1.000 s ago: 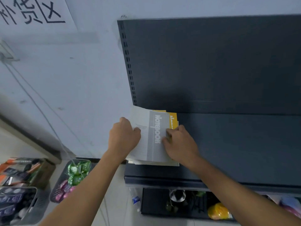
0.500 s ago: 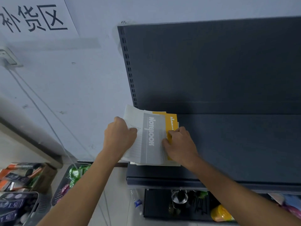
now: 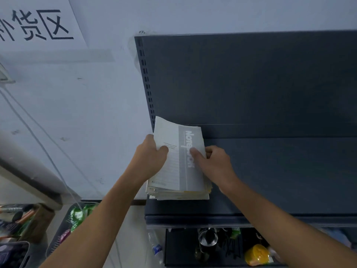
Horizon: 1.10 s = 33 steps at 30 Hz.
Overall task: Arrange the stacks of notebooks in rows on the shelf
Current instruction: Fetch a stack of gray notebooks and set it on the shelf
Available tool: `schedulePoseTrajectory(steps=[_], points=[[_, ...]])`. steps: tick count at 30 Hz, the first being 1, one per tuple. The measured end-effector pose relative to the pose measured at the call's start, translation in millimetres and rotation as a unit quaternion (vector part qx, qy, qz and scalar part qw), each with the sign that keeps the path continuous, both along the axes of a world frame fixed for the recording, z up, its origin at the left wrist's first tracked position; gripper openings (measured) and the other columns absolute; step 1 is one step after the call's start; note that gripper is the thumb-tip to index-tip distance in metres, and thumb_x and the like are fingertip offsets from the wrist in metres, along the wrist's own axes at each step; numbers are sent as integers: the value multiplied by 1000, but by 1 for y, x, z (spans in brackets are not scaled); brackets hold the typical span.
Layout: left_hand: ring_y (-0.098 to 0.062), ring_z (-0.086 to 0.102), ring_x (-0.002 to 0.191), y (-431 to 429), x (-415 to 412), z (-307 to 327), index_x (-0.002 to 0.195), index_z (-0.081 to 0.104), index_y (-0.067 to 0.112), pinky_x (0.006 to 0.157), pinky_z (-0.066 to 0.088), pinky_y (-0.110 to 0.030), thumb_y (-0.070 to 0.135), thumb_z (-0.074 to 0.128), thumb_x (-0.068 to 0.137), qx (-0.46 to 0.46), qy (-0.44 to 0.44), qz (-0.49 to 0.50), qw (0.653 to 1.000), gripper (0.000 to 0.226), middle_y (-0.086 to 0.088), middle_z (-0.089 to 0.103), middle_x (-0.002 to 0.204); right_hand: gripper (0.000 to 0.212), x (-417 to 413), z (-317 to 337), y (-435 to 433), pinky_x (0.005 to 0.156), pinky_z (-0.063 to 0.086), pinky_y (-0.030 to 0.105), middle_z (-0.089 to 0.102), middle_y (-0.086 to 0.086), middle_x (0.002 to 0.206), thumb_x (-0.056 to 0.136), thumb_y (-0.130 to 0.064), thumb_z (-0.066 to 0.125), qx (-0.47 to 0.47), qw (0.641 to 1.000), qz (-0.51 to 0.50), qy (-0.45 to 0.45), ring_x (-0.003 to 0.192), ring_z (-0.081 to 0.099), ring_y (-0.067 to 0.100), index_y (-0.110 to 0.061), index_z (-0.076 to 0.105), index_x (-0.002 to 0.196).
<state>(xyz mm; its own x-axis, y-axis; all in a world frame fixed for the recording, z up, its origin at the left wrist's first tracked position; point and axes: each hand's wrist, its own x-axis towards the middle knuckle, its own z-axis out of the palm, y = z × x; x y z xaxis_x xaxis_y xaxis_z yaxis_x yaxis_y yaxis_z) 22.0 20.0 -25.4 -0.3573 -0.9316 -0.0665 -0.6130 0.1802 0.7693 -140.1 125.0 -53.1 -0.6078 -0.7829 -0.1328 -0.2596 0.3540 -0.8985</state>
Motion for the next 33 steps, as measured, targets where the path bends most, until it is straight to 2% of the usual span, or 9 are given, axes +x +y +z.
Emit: schedulePoseTrajectory(steps=[6, 10, 13, 15, 17, 20, 27, 31, 33], points=[[-4, 43, 67, 22, -42, -15, 105, 41, 19, 51, 31, -22, 39, 60, 93, -85, -84, -34, 992, 30, 11, 44, 82, 13, -40, 10, 35, 64, 53, 24, 69, -10, 81, 88, -31, 76, 23, 997, -44, 59, 78, 67, 7, -26, 65, 83], [-5, 42, 64, 38, -71, -21, 102, 43, 20, 49, 27, -22, 50, 62, 91, -132, -97, -61, 985, 37, 12, 45, 80, 12, -64, 12, 62, 71, 58, 29, 72, 0, 83, 87, -30, 76, 53, 993, -75, 71, 79, 69, 12, -20, 70, 87], [-10, 50, 73, 49, -96, -25, 115, 49, 16, 50, 32, -22, 54, 65, 91, -124, -98, -90, 983, 48, 9, 52, 91, 11, -83, 13, 84, 75, 60, 31, 73, -1, 84, 89, -28, 75, 62, 990, -89, 87, 80, 71, 11, -19, 72, 94], [-8, 49, 72, 59, -115, -25, 118, 46, 16, 49, 32, -19, 55, 66, 89, -122, -101, -103, 982, 53, 6, 55, 98, 7, -98, 13, 100, 63, 55, 17, 73, -11, 74, 91, -27, 72, 61, 989, -85, 101, 72, 69, 1, -23, 72, 97], [-5, 46, 66, 72, -136, -25, 109, 40, 18, 47, 32, -19, 55, 67, 89, -137, -109, -119, 977, 49, 4, 56, 96, 7, -113, 14, 119, 51, 42, 4, 67, -24, 62, 93, -27, 70, 63, 988, -83, 117, 66, 63, -11, -34, 70, 96], [-16, 52, 76, 98, -173, -19, 102, 35, 17, 53, 37, -26, 54, 69, 87, -147, -121, -148, 970, 51, 2, 52, 92, 9, -141, 13, 151, 47, 38, 3, 59, -33, 56, 93, -28, 68, 63, 984, -103, 134, 64, 57, -19, -36, 68, 96], [-19, 46, 80, 187, -269, -6, 98, 39, 15, 65, 37, -33, 54, 73, 82, -150, -108, -204, 961, 55, 9, 40, 79, 13, -221, 11, 249, 51, 33, 13, 56, -16, 60, 93, -29, 67, 89, 967, -176, 162, 64, 53, -3, -27, 73, 104], [-21, 47, 83, 242, -326, -1, 100, 41, 14, 67, 39, -35, 54, 73, 83, -144, -113, -231, 956, 55, 2, 48, 90, 4, -271, 9, 307, 48, 31, 16, 49, -13, 54, 93, -28, 67, 93, 960, -205, 170, 59, 50, 0, -27, 71, 92], [-21, 48, 82, 268, -354, -1, 101, 42, 13, 65, 39, -34, 54, 72, 84, -148, -117, -245, 951, 54, 2, 48, 92, 15, -293, 8, 333, 47, 31, 23, 47, -9, 55, 93, -28, 65, 105, 955, -214, 179, 58, 51, 10, -18, 66, 82]])
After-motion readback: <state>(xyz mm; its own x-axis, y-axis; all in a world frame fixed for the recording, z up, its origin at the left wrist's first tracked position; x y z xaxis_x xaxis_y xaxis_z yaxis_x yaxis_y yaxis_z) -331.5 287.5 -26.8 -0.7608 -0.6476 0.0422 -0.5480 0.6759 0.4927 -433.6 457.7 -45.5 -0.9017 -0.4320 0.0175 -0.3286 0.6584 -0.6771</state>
